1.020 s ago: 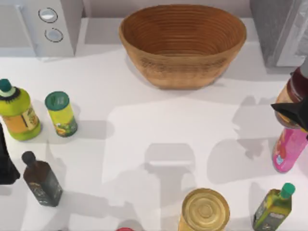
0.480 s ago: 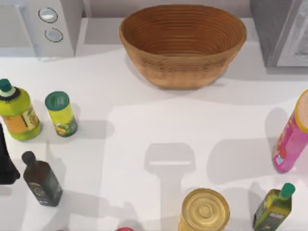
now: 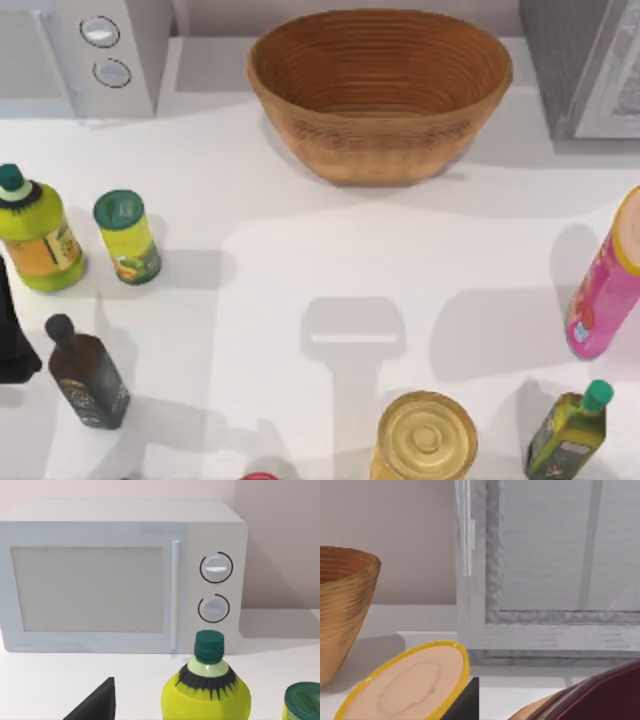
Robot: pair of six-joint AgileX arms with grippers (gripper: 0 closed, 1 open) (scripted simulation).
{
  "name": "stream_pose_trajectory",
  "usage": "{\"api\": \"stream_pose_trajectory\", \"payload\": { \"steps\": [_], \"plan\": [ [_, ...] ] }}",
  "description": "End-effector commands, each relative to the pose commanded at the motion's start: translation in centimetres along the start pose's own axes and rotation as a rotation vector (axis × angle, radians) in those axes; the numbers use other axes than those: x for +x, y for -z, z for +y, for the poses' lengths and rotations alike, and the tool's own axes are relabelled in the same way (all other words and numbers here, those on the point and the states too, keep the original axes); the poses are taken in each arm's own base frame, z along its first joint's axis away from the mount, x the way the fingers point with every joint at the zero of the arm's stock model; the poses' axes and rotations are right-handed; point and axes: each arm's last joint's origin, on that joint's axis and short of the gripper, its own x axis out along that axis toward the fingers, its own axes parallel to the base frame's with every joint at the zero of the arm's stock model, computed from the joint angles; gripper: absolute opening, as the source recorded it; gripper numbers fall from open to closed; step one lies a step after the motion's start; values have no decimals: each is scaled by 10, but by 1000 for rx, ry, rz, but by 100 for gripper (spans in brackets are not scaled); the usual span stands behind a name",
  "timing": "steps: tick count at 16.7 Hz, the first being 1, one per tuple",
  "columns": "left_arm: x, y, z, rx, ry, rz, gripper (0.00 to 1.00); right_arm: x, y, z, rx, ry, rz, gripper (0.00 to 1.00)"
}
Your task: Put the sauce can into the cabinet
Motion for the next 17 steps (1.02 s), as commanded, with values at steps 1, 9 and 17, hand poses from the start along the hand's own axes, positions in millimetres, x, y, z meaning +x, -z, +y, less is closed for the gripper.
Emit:
{"api": "stream_pose_trajectory", "payload": {
  "steps": [1, 9, 17],
  "plan": [
    [0, 0, 0, 0, 0, 0, 100, 0, 0, 0, 0, 0, 0, 0],
    [0, 0, 0, 0, 0, 0, 100, 6, -45, 3, 3, -9, 113, 0],
    [0, 0, 0, 0, 0, 0, 100, 53, -235, 20, -13, -29, 66, 0]
  ]
}}
